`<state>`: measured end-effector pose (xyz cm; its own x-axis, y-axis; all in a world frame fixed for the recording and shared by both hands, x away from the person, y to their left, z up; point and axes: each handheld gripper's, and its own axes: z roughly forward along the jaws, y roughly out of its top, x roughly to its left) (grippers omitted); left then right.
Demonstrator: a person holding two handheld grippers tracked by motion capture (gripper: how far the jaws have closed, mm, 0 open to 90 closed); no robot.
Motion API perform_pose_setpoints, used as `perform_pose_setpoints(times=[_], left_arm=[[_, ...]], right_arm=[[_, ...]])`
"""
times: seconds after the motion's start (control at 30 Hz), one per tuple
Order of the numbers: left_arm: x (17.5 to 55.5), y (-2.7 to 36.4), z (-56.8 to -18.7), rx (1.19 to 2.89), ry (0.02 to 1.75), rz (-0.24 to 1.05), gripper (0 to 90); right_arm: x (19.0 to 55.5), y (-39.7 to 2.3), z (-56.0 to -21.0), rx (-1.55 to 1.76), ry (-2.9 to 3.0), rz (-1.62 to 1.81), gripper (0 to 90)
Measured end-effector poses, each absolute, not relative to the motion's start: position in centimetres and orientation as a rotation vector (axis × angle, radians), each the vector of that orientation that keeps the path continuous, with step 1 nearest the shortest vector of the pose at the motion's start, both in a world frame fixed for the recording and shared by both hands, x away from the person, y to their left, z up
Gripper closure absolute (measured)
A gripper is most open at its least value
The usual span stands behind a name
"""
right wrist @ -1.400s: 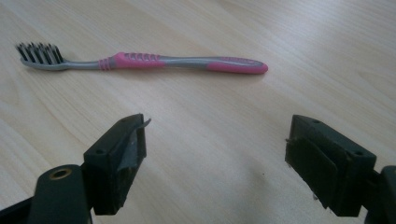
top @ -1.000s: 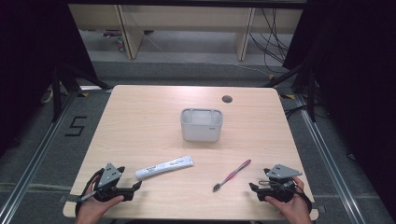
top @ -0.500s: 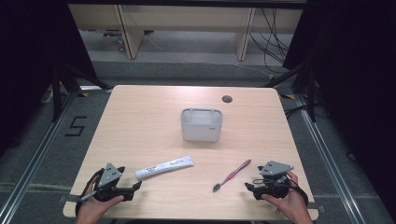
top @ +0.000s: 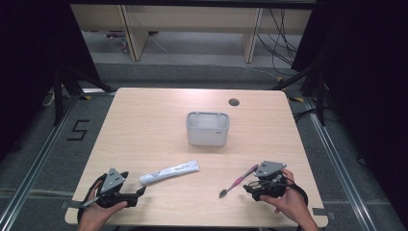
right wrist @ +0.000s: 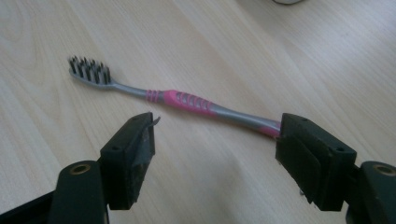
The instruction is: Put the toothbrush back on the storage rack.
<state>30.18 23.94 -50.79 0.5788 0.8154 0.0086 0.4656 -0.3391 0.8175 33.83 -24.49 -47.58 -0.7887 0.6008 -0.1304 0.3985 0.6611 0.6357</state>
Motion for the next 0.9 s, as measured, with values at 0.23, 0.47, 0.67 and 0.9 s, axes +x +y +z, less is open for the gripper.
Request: perform_pose_setpoints(times=[0.23, 0.47, 0.67, 0.9], left_arm=[[30.2, 24.0, -50.8, 1.996, 1.019, 0.551, 15.0], [30.2, 24.0, -50.8, 1.980, 1.024, 0.537, 15.0], [30.1, 23.8, -50.8, 1.975, 1.025, 0.536, 15.0], [30.1, 23.9, -50.8, 1.985, 1.019, 0.538, 15.0]], right_arm=[[34.6, -22.7, -47.1, 0.652, 2.632, 0.814, 34.5], [35.0, -21.6, -46.9, 0.577, 2.676, 0.777, 40.4], [35.6, -21.3, -47.5, 0.574, 2.725, 0.740, 45.9], [36.0, -20.8, -47.7, 0.525, 2.750, 0.672, 48.4]])
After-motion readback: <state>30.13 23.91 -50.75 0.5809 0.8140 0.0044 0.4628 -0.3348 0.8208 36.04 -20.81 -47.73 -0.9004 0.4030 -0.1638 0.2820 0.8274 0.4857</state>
